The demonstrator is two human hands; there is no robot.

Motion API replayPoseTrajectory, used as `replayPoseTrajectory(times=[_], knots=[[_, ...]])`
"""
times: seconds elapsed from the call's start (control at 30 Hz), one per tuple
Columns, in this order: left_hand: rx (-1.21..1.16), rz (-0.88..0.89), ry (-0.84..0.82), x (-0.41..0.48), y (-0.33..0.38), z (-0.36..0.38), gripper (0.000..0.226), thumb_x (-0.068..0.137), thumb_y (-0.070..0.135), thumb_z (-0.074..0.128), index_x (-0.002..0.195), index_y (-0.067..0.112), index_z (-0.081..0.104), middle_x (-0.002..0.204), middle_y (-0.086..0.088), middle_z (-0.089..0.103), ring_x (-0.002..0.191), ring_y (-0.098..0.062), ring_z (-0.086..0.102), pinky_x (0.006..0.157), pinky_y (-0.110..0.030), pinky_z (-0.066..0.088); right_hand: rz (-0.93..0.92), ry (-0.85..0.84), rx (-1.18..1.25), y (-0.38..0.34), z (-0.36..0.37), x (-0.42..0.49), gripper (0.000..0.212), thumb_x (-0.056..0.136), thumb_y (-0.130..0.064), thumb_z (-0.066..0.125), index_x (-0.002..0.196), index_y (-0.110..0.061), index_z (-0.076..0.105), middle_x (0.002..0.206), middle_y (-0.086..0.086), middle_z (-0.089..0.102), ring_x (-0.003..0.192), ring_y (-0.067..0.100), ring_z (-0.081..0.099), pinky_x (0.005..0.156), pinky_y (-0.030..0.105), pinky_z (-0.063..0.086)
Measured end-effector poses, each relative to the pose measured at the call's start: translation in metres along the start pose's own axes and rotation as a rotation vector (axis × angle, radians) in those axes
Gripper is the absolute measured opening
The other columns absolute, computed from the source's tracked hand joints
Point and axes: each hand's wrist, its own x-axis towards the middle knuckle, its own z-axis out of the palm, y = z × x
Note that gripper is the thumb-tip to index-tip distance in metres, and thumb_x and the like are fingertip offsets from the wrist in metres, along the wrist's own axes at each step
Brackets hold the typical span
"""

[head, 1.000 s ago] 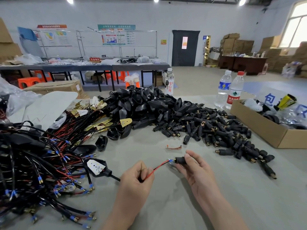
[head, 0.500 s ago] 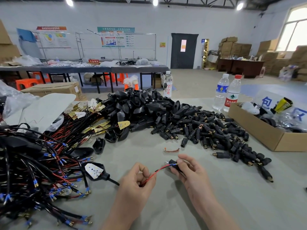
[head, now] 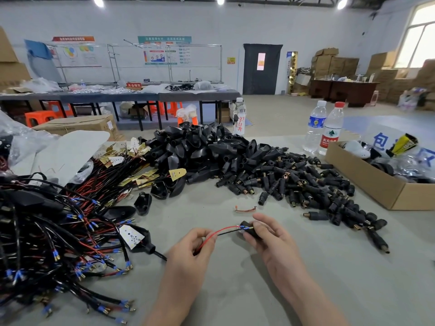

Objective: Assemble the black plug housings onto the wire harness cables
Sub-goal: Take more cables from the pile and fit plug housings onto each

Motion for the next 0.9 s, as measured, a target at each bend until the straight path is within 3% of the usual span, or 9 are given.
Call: replayPoseTrajectory(times=[0.1,0.37,0.5,0.6,0.73,0.9], knots=[[0.014,0.007,0.068,0.0,-0.001,-0.002,0.009,0.093,0.029,0.065,0.092,0.038,0.066,0.074,-0.012,0.067,0.062,-0.006,0.05,0.055,-0.022,0.037,0.012,0.003,0.029,-0.002,-0.001,-0.001,0.016,0.094,0.0,0.059,0.106,-0.001,0.068,0.089,0.014,0.073,0.093,0.04,0.07,0.071,0.025,0.061],[0.024,-0.007,0.096,-0.001,-0.002,-0.004,0.01,0.094,0.03,0.064,0.092,0.04,0.066,0.078,-0.012,0.067,0.066,-0.008,0.051,0.06,-0.027,0.039,0.004,-0.009,0.001,-0.001,-0.002,-0.001,0.015,0.094,-0.001,0.06,0.107,-0.004,0.067,0.092,0.016,0.073,0.095,0.037,0.07,0.071,0.024,0.059],[0.036,-0.001,0.126,0.0,-0.003,-0.006,0.008,0.093,0.033,0.062,0.092,0.039,0.066,0.08,-0.009,0.068,0.067,-0.006,0.053,0.058,-0.026,0.041,-0.006,-0.002,0.021,-0.002,-0.005,0.001,0.016,0.094,-0.003,0.059,0.107,-0.005,0.067,0.1,0.021,0.072,0.097,0.041,0.071,0.08,0.03,0.061],[0.046,0.004,0.123,0.001,-0.005,-0.006,0.006,0.094,0.034,0.062,0.093,0.038,0.066,0.08,-0.008,0.068,0.067,-0.006,0.053,0.059,-0.027,0.041,-0.003,0.003,0.035,-0.002,-0.006,0.002,0.015,0.094,-0.003,0.06,0.106,-0.006,0.068,0.101,0.023,0.072,0.096,0.043,0.071,0.075,0.029,0.061],[0.065,0.016,0.125,0.001,-0.008,-0.005,0.003,0.094,0.035,0.063,0.095,0.036,0.066,0.076,-0.009,0.066,0.063,-0.007,0.049,0.056,-0.022,0.036,-0.009,0.006,-0.012,0.0,-0.007,0.002,0.015,0.092,-0.004,0.062,0.104,-0.008,0.07,0.104,0.023,0.072,0.098,0.042,0.071,0.088,0.039,0.059],[0.087,0.019,0.109,0.002,-0.011,-0.006,0.003,0.093,0.036,0.063,0.096,0.036,0.065,0.073,-0.01,0.063,0.062,-0.008,0.047,0.055,-0.023,0.034,-0.032,0.015,-0.037,-0.001,-0.003,0.001,0.014,0.091,-0.004,0.064,0.102,-0.008,0.071,0.095,0.016,0.074,0.089,0.034,0.073,0.072,0.025,0.059]])
